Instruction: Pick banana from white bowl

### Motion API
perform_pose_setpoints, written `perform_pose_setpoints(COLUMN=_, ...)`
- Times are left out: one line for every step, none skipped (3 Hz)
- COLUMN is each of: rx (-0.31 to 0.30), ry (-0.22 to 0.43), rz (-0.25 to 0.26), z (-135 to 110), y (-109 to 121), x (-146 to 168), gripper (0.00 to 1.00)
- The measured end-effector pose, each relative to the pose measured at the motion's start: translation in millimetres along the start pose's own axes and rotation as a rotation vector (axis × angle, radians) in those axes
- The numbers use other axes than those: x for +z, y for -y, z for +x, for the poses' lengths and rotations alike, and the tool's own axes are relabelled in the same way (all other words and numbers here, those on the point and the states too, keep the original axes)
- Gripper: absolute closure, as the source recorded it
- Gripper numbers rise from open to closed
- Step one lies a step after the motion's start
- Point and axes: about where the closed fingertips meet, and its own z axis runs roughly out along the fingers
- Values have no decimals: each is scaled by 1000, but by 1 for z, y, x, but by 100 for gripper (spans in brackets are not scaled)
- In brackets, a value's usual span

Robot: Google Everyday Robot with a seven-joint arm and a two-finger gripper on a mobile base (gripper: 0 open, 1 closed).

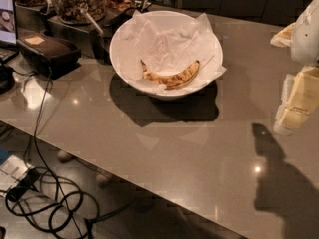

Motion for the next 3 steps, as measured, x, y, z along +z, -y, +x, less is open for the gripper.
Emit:
perform_pose_setpoints(rx=0, ry=0, rz=0, z=0, y=0, x=0, gripper=0)
perform_pose_setpoints(rx=8, ry=-26, rz=-17, z=-12, y=12, x=1, gripper=0)
perform_pose_setpoints(rx=-34, ry=-29, rz=-82, z=-53, y=47, x=14, gripper=0)
